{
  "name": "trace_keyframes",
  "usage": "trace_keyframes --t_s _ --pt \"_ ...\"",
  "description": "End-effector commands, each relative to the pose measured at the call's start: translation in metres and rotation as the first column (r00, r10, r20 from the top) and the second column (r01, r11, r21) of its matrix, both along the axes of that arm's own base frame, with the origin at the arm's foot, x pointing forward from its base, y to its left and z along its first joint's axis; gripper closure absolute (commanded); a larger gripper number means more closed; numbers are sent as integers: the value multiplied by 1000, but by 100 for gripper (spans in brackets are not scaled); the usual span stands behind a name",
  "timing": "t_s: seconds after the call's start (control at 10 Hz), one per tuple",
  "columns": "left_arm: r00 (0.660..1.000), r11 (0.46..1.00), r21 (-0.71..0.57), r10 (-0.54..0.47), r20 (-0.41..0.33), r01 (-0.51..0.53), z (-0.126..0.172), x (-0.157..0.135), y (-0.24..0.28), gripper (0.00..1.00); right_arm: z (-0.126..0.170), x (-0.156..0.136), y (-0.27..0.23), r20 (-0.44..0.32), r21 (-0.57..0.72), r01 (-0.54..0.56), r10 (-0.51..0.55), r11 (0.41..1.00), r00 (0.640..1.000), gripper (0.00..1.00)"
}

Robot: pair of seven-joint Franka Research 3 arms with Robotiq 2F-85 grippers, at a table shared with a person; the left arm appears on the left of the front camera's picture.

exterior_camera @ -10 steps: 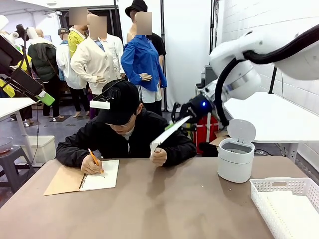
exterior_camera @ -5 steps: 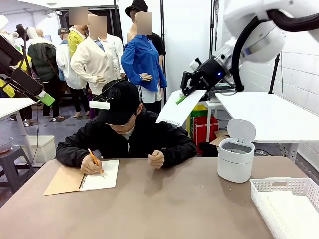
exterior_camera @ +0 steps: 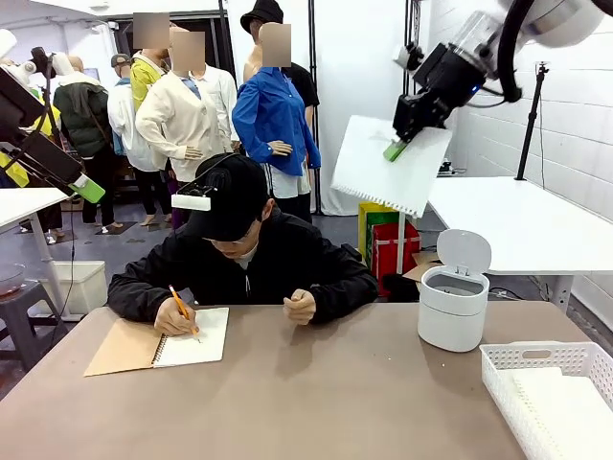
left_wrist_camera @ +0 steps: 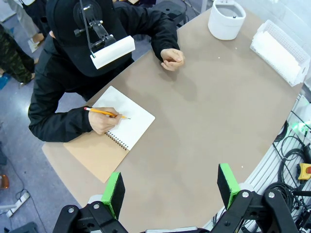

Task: Sort the paper based on its condition.
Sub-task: If a person hands you a paper, place it in the Organizing basket , and if it's crumpled, put it in the Trash can.

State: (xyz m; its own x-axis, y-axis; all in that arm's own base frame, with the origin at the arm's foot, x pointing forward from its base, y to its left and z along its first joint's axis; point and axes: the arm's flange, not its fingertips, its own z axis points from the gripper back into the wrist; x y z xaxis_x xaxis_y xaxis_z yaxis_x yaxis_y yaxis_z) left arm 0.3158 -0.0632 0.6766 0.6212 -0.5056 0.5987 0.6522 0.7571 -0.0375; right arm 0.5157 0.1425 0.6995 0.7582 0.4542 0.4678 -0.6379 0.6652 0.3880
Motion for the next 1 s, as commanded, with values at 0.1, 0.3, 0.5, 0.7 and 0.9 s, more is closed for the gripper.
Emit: trace_keyframes --t_s 0.1,0.3,0.5,0.7,0.9 --pt "1000 1000 -2 2 5 -2 0 0 1 0 5 1 -6 87 -136 87 -76 987 993 100" --pt "1000 1000 -2 2 5 -2 0 0 1 0 10 -1 -8 63 -47 27 -24 999 998 100" --pt "1000 1000 -2 2 5 -2 0 0 1 0 10 -1 -8 63 -47 27 -24 999 998 100" --pt "1000 1000 -2 2 5 -2 0 0 1 0 11 -1 -7 76 -67 35 -30 997 997 100" --pt "1000 1000 -2 2 5 -2 0 0 1 0 18 -19 -46 14 -108 64 -63 992 998 100"
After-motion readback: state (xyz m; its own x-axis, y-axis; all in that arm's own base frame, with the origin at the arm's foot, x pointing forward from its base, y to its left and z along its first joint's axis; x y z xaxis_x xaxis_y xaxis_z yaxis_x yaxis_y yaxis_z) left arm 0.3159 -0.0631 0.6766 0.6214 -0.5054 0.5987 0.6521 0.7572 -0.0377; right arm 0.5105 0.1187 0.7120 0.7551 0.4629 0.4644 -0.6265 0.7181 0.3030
